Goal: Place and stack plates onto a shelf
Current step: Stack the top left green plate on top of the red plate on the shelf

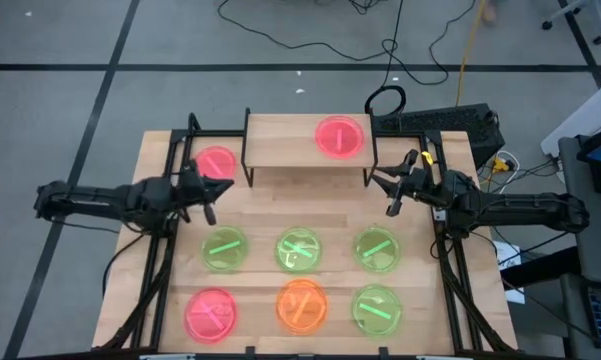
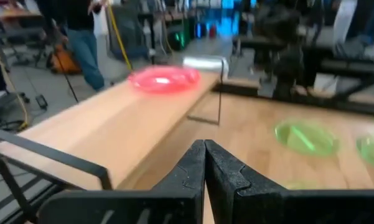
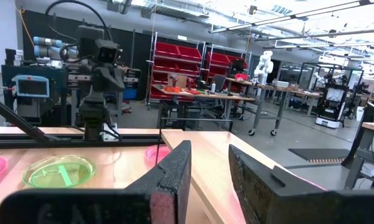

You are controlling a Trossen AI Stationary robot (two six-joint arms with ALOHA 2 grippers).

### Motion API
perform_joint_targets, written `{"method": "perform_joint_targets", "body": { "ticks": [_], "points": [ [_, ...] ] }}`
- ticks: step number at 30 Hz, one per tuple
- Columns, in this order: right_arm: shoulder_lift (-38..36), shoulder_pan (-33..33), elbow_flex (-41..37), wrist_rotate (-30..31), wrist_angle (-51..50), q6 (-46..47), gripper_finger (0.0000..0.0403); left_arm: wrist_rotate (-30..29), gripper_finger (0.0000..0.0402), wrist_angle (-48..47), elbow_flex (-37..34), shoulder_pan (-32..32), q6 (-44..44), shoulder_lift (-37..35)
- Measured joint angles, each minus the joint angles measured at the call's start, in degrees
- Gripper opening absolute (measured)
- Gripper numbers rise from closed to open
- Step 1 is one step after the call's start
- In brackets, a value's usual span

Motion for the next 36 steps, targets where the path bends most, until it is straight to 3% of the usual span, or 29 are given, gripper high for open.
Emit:
{"method": "perform_joint_targets", "body": {
  "ticks": [6,12,21,26,33,36],
  "points": [
    [0.00,0.00,0.00,0.09,0.00,-0.68,0.0091,1.19,0.0010,0.37,1.60,0.00,-1.16,12.56],
    [0.00,0.00,0.00,0.11,-0.02,-0.66,0.0091,8.83,0.0032,3.12,1.67,0.00,-9.66,22.88],
    [0.00,0.00,0.00,0.11,-0.23,-0.26,0.0091,15.27,0.0137,-2.57,1.67,-0.68,-21.14,27.77],
    [0.02,0.00,0.00,0.16,-0.43,-0.24,0.0091,16.08,0.0160,-6.64,2.35,-5.47,-24.60,29.59],
    [0.02,0.00,0.00,0.17,-0.39,-0.24,0.0091,11.98,0.0161,-25.76,15.91,-14.45,-29.63,35.59],
    [0.01,0.00,0.00,0.17,-0.39,0.64,0.0091,9.21,0.0161,-28.51,20.97,-17.86,-33.48,40.20]
  ]
}}
